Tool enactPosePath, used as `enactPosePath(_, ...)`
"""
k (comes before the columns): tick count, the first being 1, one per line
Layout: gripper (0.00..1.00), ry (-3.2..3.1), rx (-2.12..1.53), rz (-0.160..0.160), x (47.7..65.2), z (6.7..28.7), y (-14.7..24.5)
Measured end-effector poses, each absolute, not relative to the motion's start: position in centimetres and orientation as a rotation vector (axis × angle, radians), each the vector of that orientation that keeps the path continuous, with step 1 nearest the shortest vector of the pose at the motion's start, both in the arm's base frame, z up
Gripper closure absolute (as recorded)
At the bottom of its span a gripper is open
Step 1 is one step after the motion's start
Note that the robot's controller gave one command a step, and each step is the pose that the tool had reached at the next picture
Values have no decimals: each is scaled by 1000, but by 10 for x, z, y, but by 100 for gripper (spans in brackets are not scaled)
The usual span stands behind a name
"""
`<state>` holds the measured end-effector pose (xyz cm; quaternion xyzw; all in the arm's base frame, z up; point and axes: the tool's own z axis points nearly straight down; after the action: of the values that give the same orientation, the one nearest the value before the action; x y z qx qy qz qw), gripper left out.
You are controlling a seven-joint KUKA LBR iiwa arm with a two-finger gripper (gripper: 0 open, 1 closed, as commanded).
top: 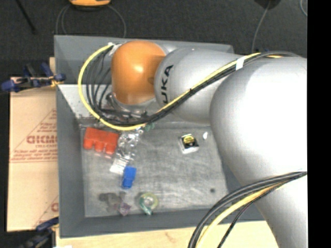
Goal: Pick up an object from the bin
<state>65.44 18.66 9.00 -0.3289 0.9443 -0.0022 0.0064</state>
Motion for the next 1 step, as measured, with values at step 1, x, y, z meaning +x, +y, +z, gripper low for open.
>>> enactPosePath(1, 0, 3003, -863, -14, 656, 88, 209)
